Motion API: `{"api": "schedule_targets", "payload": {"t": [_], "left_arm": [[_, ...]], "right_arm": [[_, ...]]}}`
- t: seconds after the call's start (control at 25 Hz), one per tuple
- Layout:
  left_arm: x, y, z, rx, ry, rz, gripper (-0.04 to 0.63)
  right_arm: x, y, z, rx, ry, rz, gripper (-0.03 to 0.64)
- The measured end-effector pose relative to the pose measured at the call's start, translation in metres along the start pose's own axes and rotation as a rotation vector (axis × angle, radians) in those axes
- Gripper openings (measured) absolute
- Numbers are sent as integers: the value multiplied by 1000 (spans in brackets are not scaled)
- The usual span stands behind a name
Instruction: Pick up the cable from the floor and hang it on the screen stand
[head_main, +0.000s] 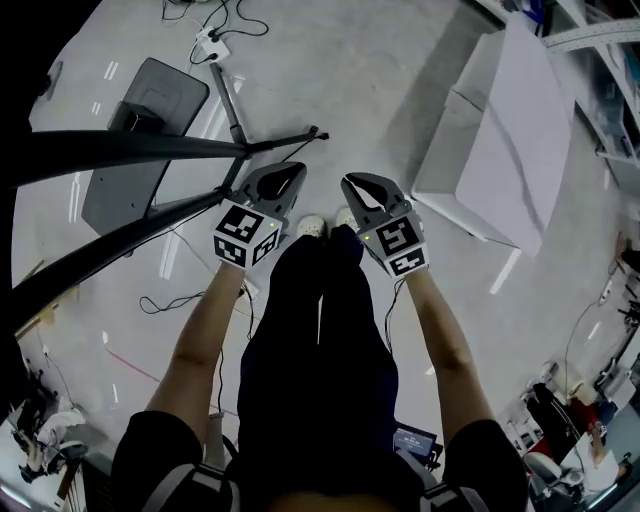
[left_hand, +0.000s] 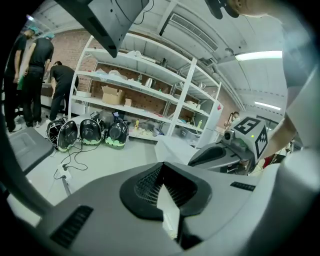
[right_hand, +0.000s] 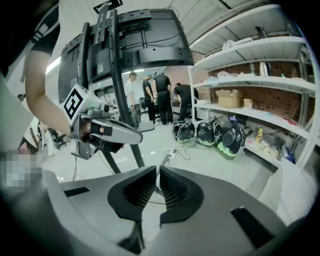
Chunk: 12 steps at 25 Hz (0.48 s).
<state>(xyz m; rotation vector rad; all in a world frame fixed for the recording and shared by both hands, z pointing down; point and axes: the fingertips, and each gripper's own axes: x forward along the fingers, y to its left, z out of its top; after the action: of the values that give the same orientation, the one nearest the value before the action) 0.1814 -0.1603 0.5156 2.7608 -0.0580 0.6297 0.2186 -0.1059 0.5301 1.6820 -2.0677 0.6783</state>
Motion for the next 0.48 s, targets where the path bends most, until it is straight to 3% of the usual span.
{"api": "schedule_targets", "payload": {"t": [0.24, 0.48], "left_arm": [[61, 27, -35, 20, 37, -44, 6], [103, 48, -93, -7, 57, -11, 6]], "right_arm": [[57, -37, -43, -149, 81, 48, 23], [107, -66, -79, -160, 143, 71, 25]]}}
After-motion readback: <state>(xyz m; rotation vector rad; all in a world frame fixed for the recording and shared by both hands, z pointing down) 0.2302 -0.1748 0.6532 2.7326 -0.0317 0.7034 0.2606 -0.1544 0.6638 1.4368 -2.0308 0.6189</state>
